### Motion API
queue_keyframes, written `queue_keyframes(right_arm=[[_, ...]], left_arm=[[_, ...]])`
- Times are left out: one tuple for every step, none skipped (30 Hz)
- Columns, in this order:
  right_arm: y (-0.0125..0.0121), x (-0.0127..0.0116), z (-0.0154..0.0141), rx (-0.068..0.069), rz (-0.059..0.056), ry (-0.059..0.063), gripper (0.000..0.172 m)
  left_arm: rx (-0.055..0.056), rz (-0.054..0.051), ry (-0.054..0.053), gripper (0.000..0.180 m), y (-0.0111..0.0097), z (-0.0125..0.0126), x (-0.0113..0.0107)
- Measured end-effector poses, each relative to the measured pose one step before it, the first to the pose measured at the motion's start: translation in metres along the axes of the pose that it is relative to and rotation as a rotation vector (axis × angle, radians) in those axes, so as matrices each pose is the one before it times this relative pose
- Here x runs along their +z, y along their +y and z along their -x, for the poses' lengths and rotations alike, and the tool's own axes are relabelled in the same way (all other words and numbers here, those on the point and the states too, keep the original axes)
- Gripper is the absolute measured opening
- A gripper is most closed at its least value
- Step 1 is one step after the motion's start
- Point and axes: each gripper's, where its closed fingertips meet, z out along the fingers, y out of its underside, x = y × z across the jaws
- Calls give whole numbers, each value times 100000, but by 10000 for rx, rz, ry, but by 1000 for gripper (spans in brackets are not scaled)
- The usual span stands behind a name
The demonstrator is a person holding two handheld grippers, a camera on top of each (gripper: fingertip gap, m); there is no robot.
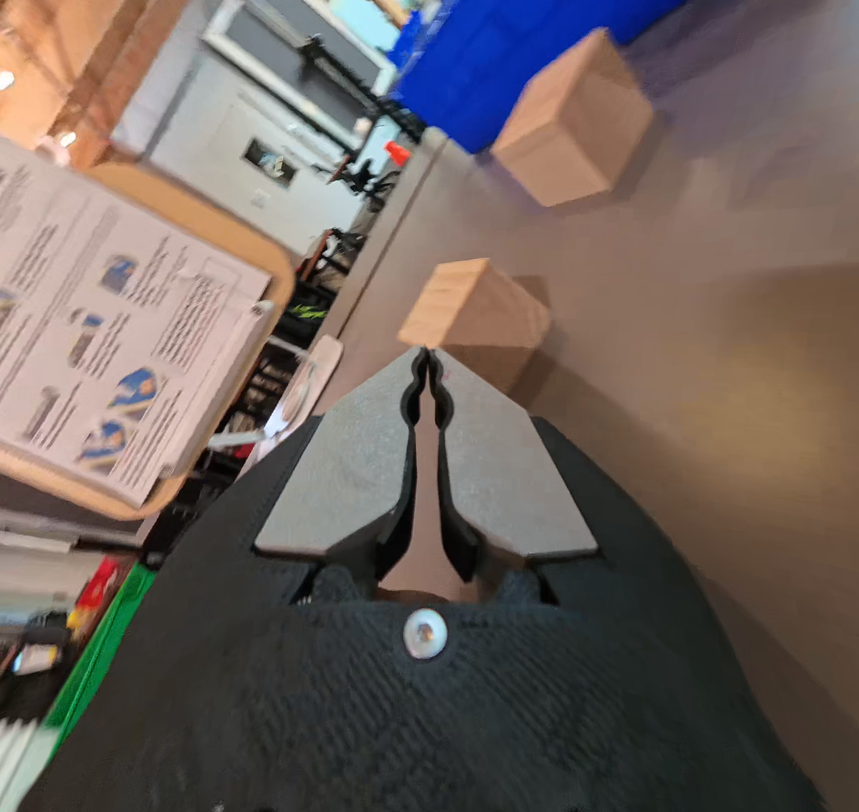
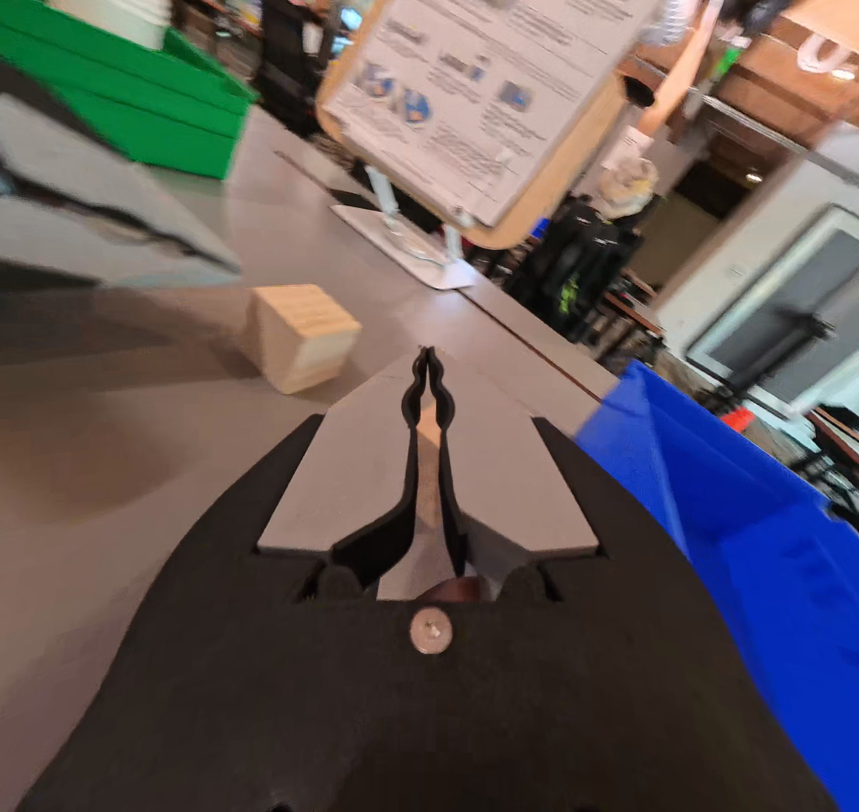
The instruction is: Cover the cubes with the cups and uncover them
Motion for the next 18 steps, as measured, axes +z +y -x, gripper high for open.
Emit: queue_keyframes(right_arm=[[-159,349,1710,-285,23,-574,0],[71,438,1516,-379,150,-455,0],[125,411,1235,-394,178,-317,0],[177,362,1021,-332,185,-261,0],[215,323,893,-264,182,-275,0],[277,250,636,-229,191,-195,0],[330,199,296,-197,195,-56,0],[366,165,165,-121,190,-31,0],[376,153,49,-73,207,-21,0],[242,99,-119,-32,140,68,2],[101,48,-112,13,50,45,2],[19,2,-56,53,-1,-6,2],[-13,-7,-79,74,-14,3,2],[-10,-11,-84,80,-11,-1,2],[-4,-19,-39,67,-20,-28,2],[-33,-29,-26,53,-35,-32,2],[-46,-44,-7,40,-39,-29,2],[-23,-16,22,18,-25,-29,2]], left_arm=[[-479,81,-573,0,225,1342,-377],[-594,39,-626,0,169,1451,-437],[-701,96,-654,0,242,1507,-495],[-776,111,-649,0,242,1523,-597],[-916,15,-502,0,119,1351,-709],[-981,-114,-100,0,-32,857,-799],[-890,-145,-51,0,-75,856,-843],[-623,-30,-189,0,80,1101,-815],[-342,151,-228,0,301,1180,-752],[-225,253,-297,0,281,1393,-695],[-233,181,-393,0,-49,1740,-655],[-370,57,-388,14,-502,2015,-614],[-559,-15,-286,33,-921,2141,-511],[-669,-57,-190,38,-1195,2152,-401],[-598,32,-42,48,-1261,1941,-172],[-362,250,-9,57,-1023,1771,89],[-68,346,-103,62,-751,1779,302],[177,361,-278,62,-450,1902,520]])
